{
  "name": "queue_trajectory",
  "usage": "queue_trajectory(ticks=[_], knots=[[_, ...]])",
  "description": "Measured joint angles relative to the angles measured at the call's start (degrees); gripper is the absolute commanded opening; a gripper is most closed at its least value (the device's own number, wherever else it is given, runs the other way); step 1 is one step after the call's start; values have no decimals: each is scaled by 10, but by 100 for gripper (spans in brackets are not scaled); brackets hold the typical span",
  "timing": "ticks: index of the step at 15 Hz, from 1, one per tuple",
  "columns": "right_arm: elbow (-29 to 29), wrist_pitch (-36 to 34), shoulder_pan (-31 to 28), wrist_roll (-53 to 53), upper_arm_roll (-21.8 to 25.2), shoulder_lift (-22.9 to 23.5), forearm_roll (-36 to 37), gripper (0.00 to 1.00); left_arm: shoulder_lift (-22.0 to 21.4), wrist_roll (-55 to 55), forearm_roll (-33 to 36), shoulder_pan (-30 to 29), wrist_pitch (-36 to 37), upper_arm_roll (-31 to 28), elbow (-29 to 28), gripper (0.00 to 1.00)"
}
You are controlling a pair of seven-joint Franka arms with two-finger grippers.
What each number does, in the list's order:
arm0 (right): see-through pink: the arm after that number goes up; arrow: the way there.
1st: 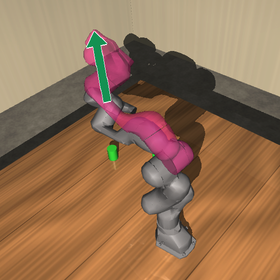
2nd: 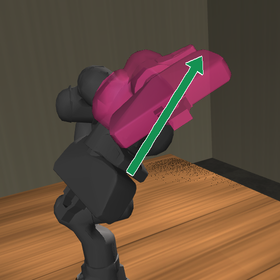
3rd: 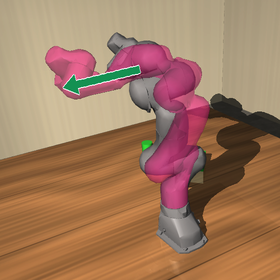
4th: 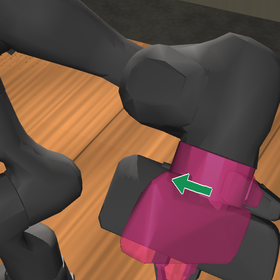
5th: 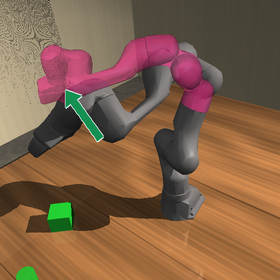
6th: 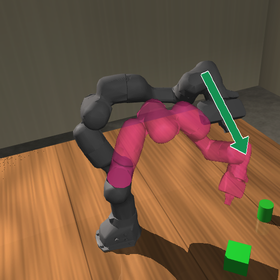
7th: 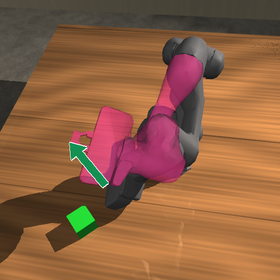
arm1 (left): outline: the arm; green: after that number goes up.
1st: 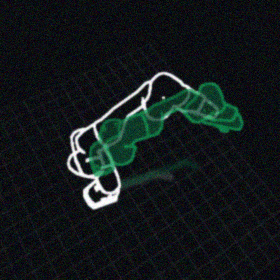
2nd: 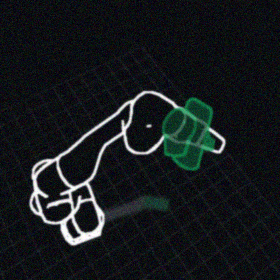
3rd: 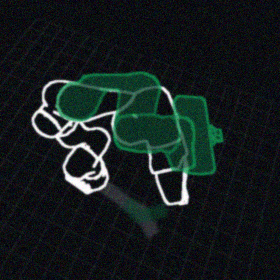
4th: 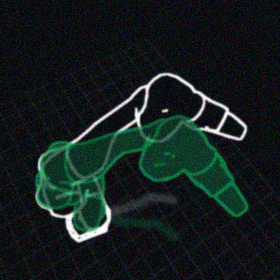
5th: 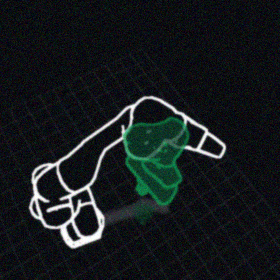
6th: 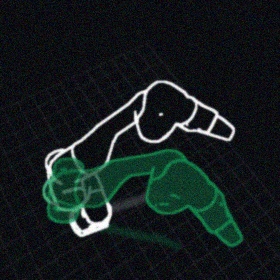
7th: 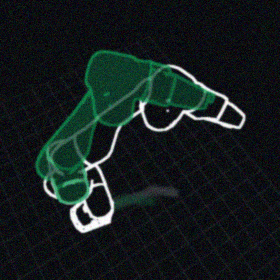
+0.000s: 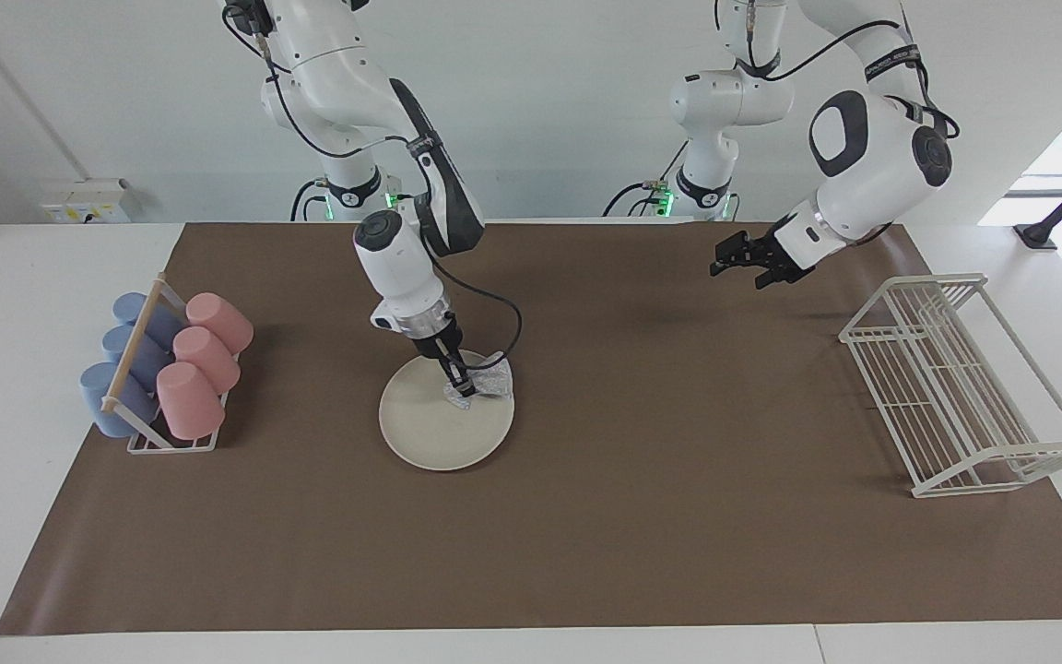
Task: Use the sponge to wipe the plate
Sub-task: 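Keep wiping the plate in circles with the right gripper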
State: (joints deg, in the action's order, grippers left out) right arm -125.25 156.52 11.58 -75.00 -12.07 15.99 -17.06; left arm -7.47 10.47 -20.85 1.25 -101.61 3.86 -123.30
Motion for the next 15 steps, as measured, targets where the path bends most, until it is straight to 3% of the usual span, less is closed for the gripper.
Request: queue_trajectory(ticks=[8,11,15], knots=[[4,0,-68,171,0,4,-3,0,0,0,0,0,-3,0,0,100],[4,0,-67,163,0,4,-3,0,0,0,0,0,-3,0,0,100],[6,0,-25,54,0,4,-3,0,0,-1,0,0,-4,0,0,100]])
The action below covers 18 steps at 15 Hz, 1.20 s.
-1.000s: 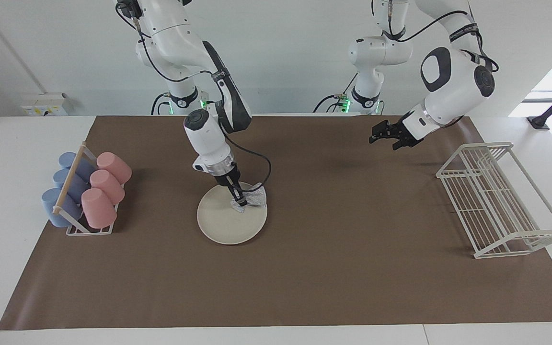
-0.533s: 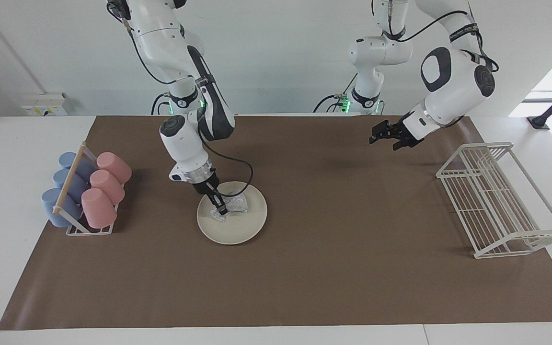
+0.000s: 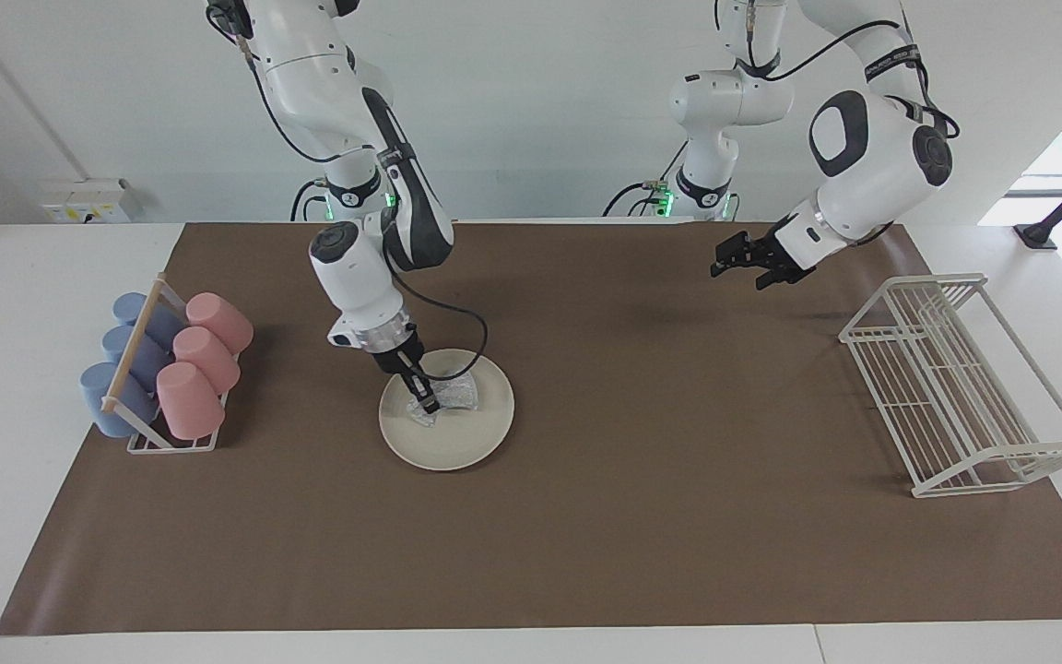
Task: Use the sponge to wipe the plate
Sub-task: 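Keep wiping the plate in circles with the right gripper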
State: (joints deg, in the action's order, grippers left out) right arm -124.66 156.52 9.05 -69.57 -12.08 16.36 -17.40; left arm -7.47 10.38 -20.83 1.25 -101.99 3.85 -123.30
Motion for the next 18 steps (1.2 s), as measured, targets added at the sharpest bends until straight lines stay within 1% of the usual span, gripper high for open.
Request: queue_trajectory(ticks=[2,3,7,9,11,13,18], knots=[[0,0,30,-43,0,1,0,0,0,0,0,0,0,0,0,100],[0,0,36,-51,0,1,0,0,0,0,0,0,0,0,0,100],[0,0,35,-46,0,1,0,0,0,0,0,0,0,0,0,100],[0,0,22,9,0,1,0,0,0,0,0,0,0,0,0,100],[1,0,-11,83,0,1,-1,0,0,0,0,0,-1,0,0,100],[1,0,-41,130,0,2,-1,0,0,-2,0,0,-1,0,0,100],[1,-1,-46,138,0,2,-1,0,0,-14,0,0,-4,1,0,100]])
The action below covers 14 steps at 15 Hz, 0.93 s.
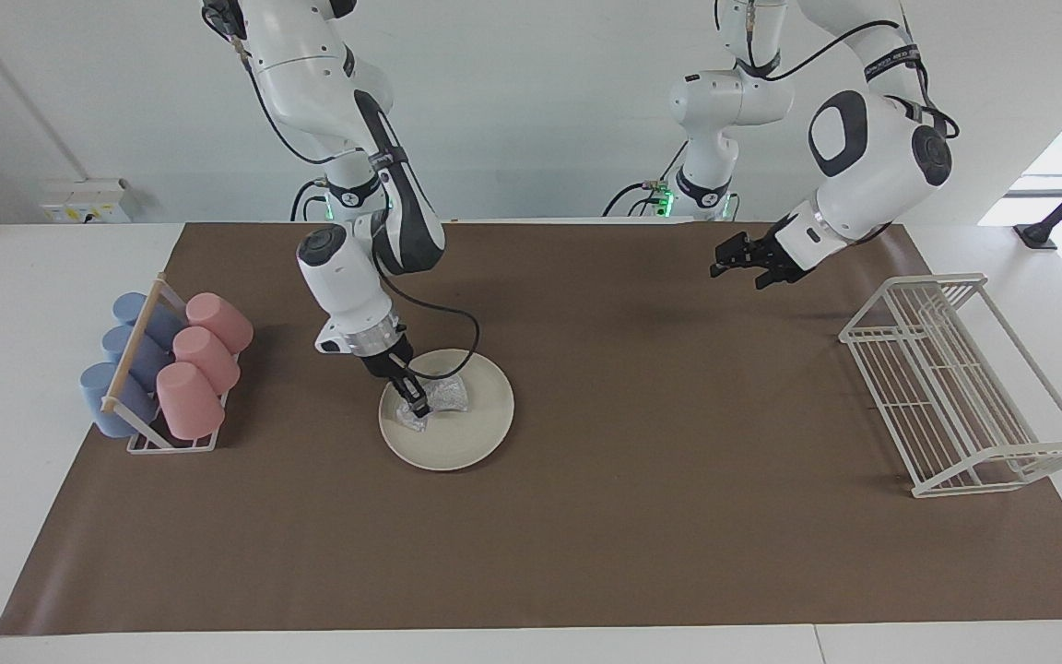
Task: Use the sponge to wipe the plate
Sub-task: 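Keep wiping the plate in circles with the right gripper, then lift the scrubber off the plate while the left gripper reaches over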
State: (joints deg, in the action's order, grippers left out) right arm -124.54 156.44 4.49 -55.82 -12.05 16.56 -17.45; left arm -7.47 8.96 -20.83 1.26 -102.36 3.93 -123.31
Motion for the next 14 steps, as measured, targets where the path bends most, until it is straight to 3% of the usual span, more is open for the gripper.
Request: queue_trajectory(ticks=[2,7,10,14], knots=[[8,-23,8,-22,0,0,0,0,0,-1,0,0,-4,0,0,100],[86,-194,26,-90,3,-23,6,0,0,-5,0,0,-7,0,0,100],[126,-316,23,-119,9,-77,22,0,0,-25,-9,0,-8,0,0,100],[210,-525,26,-215,6,-167,40,0,0,-80,-115,0,-10,0,0,100]])
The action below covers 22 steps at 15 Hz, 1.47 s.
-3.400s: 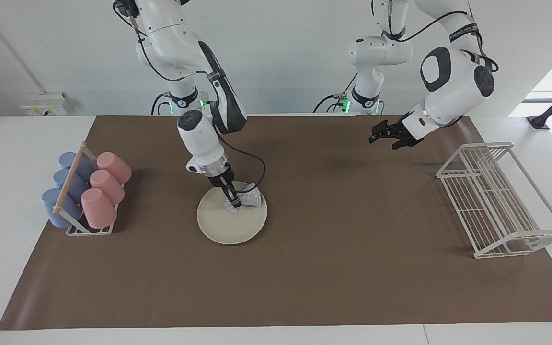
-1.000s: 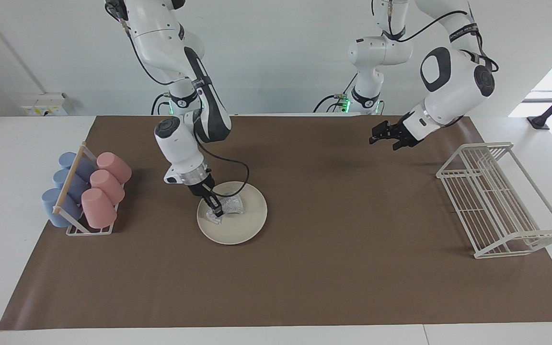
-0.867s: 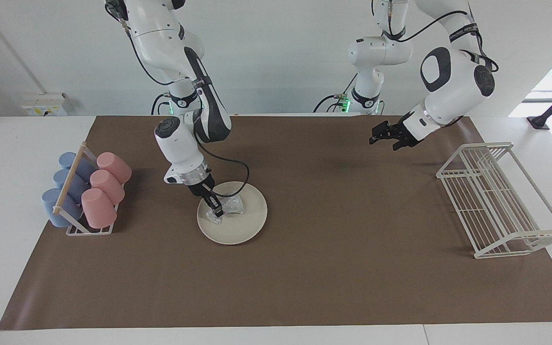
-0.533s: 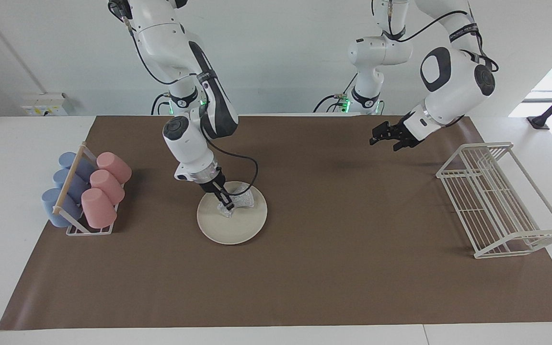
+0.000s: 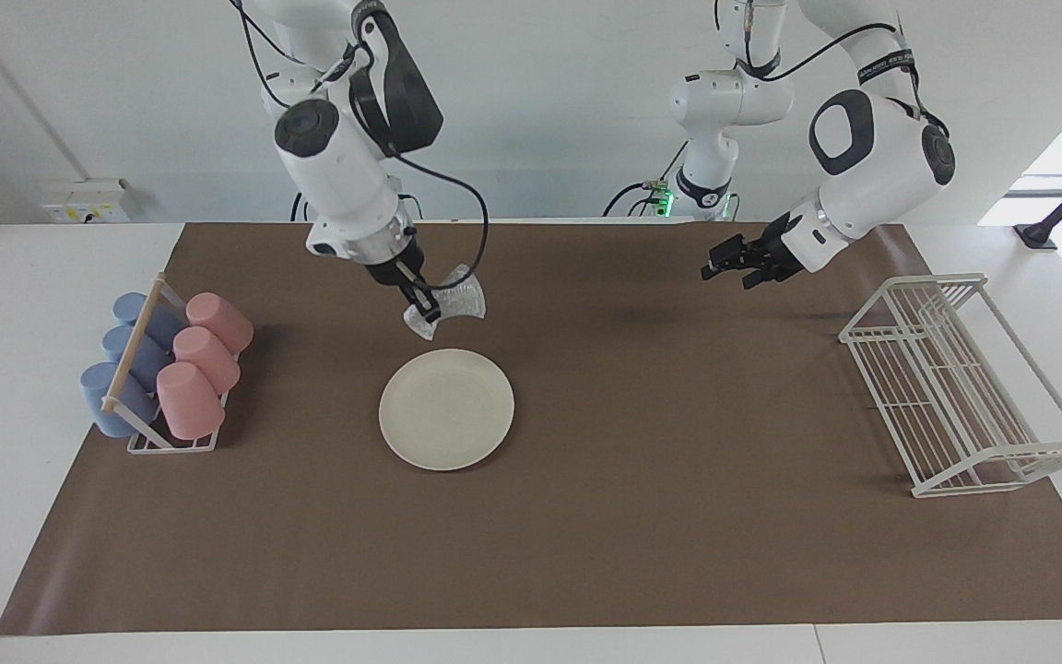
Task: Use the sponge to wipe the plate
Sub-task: 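Lift the scrubber off the plate while the left gripper reaches over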
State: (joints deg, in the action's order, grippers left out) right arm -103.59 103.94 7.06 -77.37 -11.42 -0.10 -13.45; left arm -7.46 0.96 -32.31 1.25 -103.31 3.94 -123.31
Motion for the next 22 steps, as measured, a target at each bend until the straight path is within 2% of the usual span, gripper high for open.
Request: queue_trajectory(ticks=[2,4,7,10,16,22], knots=[[16,-63,3,-62,-6,-40,0,0,0,-35,-69,0,-5,1,0,100],[18,-93,30,-146,-14,-71,0,0,0,-65,-148,0,-6,1,0,100],[20,-98,93,-278,-25,-86,0,0,0,-100,-253,1,-3,2,0,100],[25,-66,128,-369,-37,-82,0,0,0,-114,-328,2,13,4,0,100],[46,-49,147,-391,-40,-52,13,0,-2,-156,-406,18,64,5,1,100],[56,-49,152,-393,-40,-38,33,0,-7,-176,-442,63,91,6,0,100]])
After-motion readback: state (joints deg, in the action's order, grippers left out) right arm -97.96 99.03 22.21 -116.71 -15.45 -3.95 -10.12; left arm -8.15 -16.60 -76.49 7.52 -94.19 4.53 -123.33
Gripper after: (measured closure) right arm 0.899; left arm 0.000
